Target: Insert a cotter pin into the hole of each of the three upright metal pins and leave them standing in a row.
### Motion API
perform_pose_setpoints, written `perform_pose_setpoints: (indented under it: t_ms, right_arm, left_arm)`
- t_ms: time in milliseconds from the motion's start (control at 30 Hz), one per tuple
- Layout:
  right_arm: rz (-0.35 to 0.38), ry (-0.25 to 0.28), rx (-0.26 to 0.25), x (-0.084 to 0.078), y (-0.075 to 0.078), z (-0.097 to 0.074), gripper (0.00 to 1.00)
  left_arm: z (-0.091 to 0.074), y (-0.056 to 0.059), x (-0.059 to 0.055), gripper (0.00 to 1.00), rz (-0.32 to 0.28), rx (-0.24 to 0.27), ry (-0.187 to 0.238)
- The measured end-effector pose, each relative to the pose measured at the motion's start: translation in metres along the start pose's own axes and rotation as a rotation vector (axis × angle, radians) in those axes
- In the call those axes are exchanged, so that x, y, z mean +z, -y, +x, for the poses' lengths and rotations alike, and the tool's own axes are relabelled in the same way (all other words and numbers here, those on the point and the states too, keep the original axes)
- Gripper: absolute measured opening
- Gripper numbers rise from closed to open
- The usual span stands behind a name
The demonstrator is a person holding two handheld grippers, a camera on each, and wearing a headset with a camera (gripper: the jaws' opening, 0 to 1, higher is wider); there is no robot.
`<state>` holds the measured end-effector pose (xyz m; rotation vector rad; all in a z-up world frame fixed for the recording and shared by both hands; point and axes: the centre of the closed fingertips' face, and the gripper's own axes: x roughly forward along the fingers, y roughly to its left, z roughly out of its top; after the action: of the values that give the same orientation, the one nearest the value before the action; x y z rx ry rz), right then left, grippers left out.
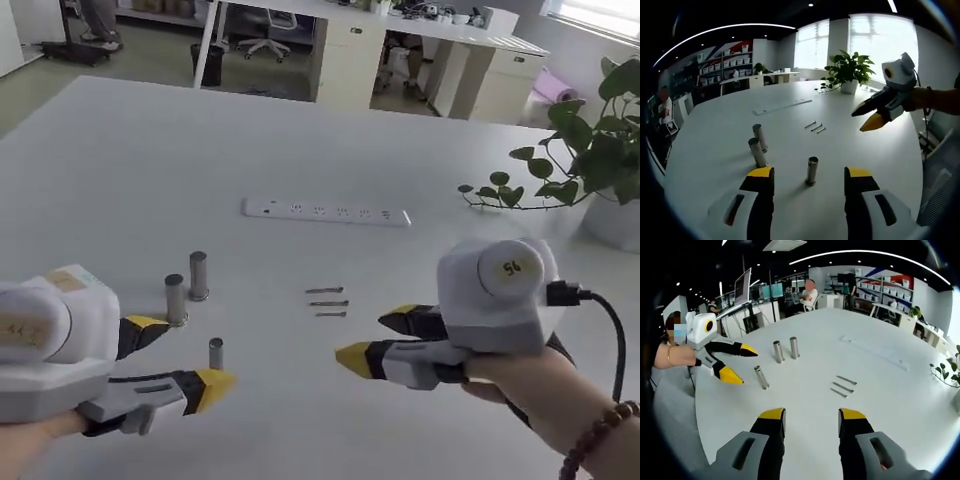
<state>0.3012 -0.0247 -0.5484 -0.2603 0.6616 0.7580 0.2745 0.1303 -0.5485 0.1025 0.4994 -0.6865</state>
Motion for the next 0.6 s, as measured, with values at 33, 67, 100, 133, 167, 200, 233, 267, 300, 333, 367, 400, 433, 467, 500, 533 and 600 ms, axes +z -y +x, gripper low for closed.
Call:
perform_pose_setpoints:
  t_ms: [33, 67, 100, 133, 167, 200, 233, 267, 300, 333, 367, 400, 433, 467, 500, 533, 600]
  right_arm:
    - [-0.001, -0.006, 0.000, 0.000, 0.003, 0.003, 0.35]
    - [-0.004, -0.015, 0.005, -0.001, 0.007, 0.006, 0.33]
    - [-0.006, -0.021, 0.005, -0.001, 0.010, 0.009, 0.29]
    - [-0.006, -0.024, 0.003, -0.001, 0.013, 0.010, 0.23]
    - [-0.011, -0.027, 0.003, 0.000, 0.017, 0.013, 0.21]
    - [-0.013, -0.028, 0.005, 0.000, 0.019, 0.015, 0.22]
    - [-0.011, -0.033, 0.010, 0.000, 0.023, 0.018, 0.23]
    - [-0.011, -0.039, 0.013, 0.000, 0.026, 0.020, 0.24]
    - [-0.014, -0.044, 0.016, -0.001, 0.029, 0.022, 0.23]
    - [-0.017, -0.047, 0.017, -0.001, 0.030, 0.024, 0.23]
    - [-0.023, -0.053, 0.018, -0.001, 0.032, 0.026, 0.23]
    - [-0.025, -0.057, 0.021, -0.002, 0.034, 0.028, 0.23]
    - [-0.028, -0.061, 0.023, -0.002, 0.035, 0.030, 0.23]
    - [-0.030, -0.068, 0.025, -0.003, 0.037, 0.031, 0.23]
    - [-0.038, -0.076, 0.031, -0.003, 0.038, 0.034, 0.23]
    - [-0.045, -0.082, 0.034, -0.003, 0.039, 0.036, 0.23]
    - [-0.068, -0.095, 0.046, -0.004, 0.040, 0.040, 0.23]
  left_arm:
    - [-0.001, -0.001, 0.000, 0.56, 0.002, 0.003, 0.000]
    - [-0.001, -0.002, 0.000, 0.56, 0.003, 0.006, -0.001]
    - [-0.002, -0.003, 0.000, 0.56, 0.003, 0.010, 0.000]
    - [-0.002, -0.004, 0.001, 0.56, 0.003, 0.014, 0.002]
    - [-0.004, -0.005, 0.001, 0.56, -0.001, 0.016, 0.004]
    - [-0.004, -0.005, 0.001, 0.56, -0.004, 0.015, 0.004]
    - [-0.005, -0.006, 0.001, 0.56, -0.005, 0.016, 0.004]
    - [-0.006, -0.006, 0.001, 0.56, -0.002, 0.018, 0.002]
    - [-0.007, -0.006, -0.001, 0.56, 0.002, 0.019, -0.003]
    - [-0.008, -0.007, -0.001, 0.56, 0.003, 0.021, -0.005]
    - [-0.008, -0.007, -0.002, 0.56, 0.004, 0.023, -0.008]
    - [-0.009, -0.007, -0.003, 0.56, 0.004, 0.023, -0.012]
    - [-0.010, -0.008, -0.005, 0.56, 0.003, 0.026, -0.016]
    - [-0.010, -0.008, -0.005, 0.56, 0.003, 0.027, -0.017]
    - [-0.011, -0.009, -0.007, 0.55, 0.000, 0.030, -0.021]
    - [-0.011, -0.009, -0.007, 0.55, -0.002, 0.033, -0.021]
    - [-0.011, -0.009, -0.007, 0.54, -0.008, 0.033, -0.019]
